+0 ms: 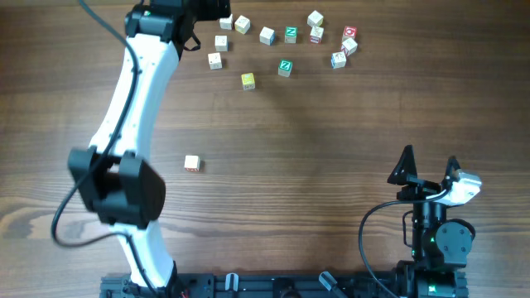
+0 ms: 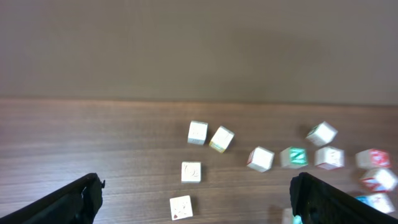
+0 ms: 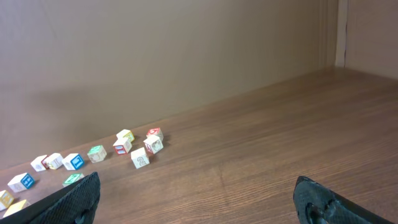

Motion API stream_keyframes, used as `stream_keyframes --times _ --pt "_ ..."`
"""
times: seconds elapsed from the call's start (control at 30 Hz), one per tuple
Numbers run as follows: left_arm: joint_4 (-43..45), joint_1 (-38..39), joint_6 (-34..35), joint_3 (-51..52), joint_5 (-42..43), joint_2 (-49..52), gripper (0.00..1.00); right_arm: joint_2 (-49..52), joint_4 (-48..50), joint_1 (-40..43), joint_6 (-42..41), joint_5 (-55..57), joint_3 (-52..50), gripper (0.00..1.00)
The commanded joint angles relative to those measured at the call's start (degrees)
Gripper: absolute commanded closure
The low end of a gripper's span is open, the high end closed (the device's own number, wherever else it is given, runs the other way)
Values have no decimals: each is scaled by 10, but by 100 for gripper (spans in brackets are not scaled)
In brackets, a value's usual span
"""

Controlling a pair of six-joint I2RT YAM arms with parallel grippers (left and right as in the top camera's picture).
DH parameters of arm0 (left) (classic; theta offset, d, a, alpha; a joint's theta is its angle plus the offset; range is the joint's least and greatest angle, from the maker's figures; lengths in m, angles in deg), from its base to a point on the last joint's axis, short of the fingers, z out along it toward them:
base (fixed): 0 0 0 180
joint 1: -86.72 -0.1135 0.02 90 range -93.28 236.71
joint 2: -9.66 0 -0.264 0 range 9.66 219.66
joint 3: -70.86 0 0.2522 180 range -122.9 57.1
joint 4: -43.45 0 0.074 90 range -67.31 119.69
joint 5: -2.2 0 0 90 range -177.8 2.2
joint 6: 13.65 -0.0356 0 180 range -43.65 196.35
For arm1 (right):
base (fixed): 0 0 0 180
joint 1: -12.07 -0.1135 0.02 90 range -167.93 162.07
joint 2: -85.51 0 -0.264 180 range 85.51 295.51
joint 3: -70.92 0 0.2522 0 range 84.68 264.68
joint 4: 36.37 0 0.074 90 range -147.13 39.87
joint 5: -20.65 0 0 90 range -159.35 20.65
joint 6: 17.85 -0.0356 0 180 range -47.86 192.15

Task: Form a horizontal line
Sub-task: 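Reach the left gripper back to the cluster for a second white block, then grasp the second block and carry it beside the first block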

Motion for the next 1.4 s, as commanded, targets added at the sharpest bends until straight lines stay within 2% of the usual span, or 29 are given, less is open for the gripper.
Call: stream_keyframes --times 0.0,0.3,0.53,0.67,0.73,0.77,0.8,0.93,1.07,1.23,1.37 --pt "31 -25 -25 -14 67 76 3 -3 3 3 10 -9 -1 0" --pt "114 -19 -41 -14 84 214 5 -3 3 3 10 -9 -1 0" --pt "159 -17 -41 -14 85 271 5 -3 3 3 10 -9 -1 0" --pt "162 -17 -41 -14 85 273 19 -3 3 3 10 -9 -1 0" --pt "167 -17 -41 -14 85 273 31 -3 3 3 10 -9 -1 0" --pt "170 -16 -41 -14 85 273 45 -3 3 3 9 -9 -1 0" --pt "173 -16 -41 -14 85 273 52 -3 3 3 10 -9 -1 0" --pt "173 -12 -41 -14 84 271 57 -3 3 3 9 -9 -1 0" --pt "173 -12 -41 -14 84 248 69 -3 3 3 10 -9 -1 0" --pt "158 -12 -41 -14 84 180 69 -3 3 3 10 -9 -1 0" --pt "104 -12 -41 -14 84 99 71 -3 3 3 10 -9 -1 0"
